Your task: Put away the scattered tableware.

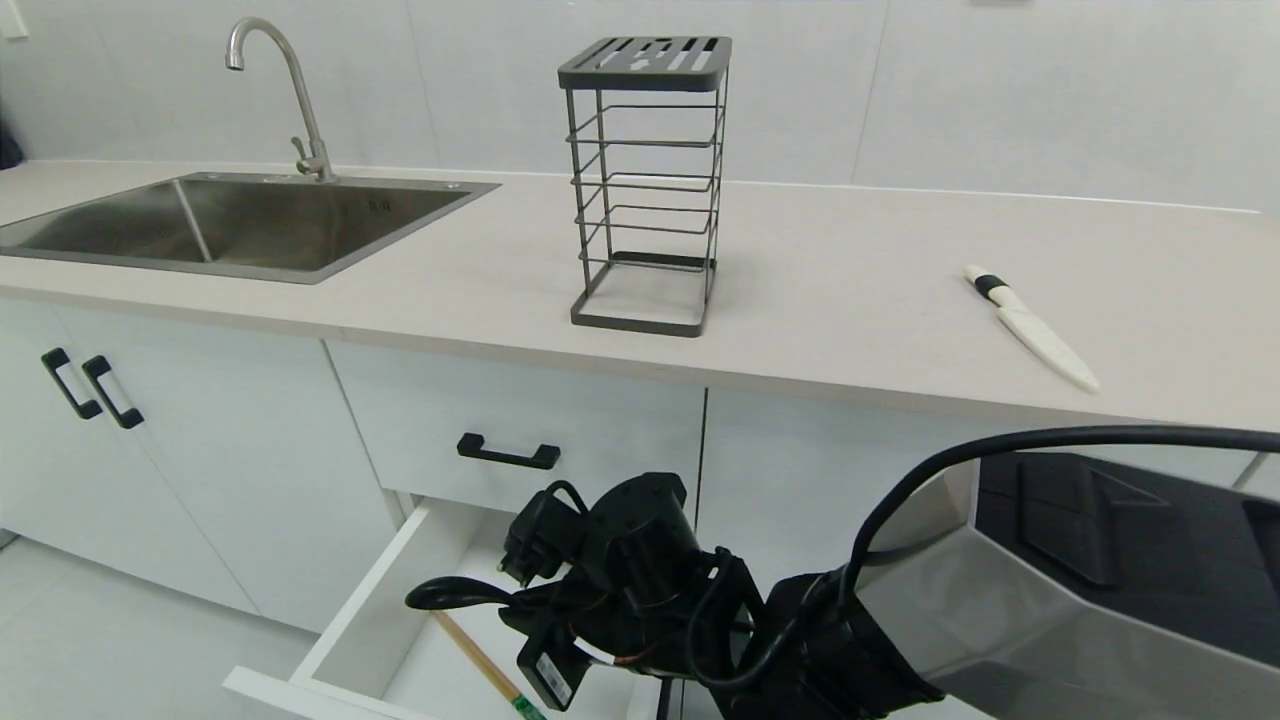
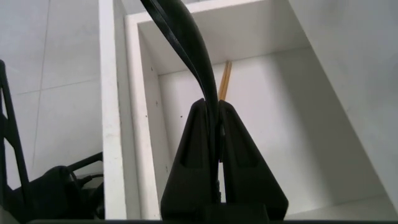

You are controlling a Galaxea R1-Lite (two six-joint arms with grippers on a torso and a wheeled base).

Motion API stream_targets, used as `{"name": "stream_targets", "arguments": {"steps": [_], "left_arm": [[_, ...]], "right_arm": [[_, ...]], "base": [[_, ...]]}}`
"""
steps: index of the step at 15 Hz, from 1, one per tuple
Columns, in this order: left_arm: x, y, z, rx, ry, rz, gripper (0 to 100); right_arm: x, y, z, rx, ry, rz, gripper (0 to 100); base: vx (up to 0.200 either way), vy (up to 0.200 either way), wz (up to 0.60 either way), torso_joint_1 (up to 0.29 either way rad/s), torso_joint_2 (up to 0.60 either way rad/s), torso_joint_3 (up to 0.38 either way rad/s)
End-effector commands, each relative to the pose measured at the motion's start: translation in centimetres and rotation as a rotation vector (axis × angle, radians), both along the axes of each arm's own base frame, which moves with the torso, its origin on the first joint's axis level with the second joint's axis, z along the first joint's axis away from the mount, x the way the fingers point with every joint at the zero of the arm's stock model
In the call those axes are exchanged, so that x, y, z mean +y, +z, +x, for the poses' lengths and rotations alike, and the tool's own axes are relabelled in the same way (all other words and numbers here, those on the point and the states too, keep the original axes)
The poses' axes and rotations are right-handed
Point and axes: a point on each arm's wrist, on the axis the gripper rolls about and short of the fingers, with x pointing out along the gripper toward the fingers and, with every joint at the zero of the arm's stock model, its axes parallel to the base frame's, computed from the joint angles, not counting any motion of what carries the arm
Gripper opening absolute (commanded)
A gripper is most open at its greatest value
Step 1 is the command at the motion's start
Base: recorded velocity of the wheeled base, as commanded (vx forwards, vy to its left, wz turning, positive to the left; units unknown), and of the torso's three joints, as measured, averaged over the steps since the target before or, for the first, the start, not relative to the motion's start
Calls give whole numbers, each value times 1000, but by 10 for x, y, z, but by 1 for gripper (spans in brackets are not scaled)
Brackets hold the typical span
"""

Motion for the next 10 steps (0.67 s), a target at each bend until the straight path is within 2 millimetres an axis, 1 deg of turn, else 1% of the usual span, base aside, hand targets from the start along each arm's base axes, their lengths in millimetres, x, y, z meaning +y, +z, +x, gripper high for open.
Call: {"name": "stream_targets", "arguments": {"steps": [1, 3, 4, 7, 10], "left_arm": [[0, 0, 0, 1, 0, 0, 100], [0, 0, 0, 1, 0, 0, 100], [0, 0, 0, 1, 0, 0, 100], [0, 0, 0, 1, 0, 0, 100], [0, 0, 0, 1, 0, 0, 100]], "right_arm": [[0, 1, 4, -3, -8, 7, 0], [1, -1, 5, -4, -8, 5, 0], [1, -3, 6, -2, -10, 2, 0], [3, -6, 9, 3, -13, -5, 0], [5, -8, 11, -23, 7, -32, 0]], "base": [[0, 0, 0, -256, 325, 129], [0, 0, 0, -234, 315, 124], [0, 0, 0, -119, 271, 119], [0, 0, 0, -36, 243, 67], [0, 0, 0, -6, 62, 29]]}}
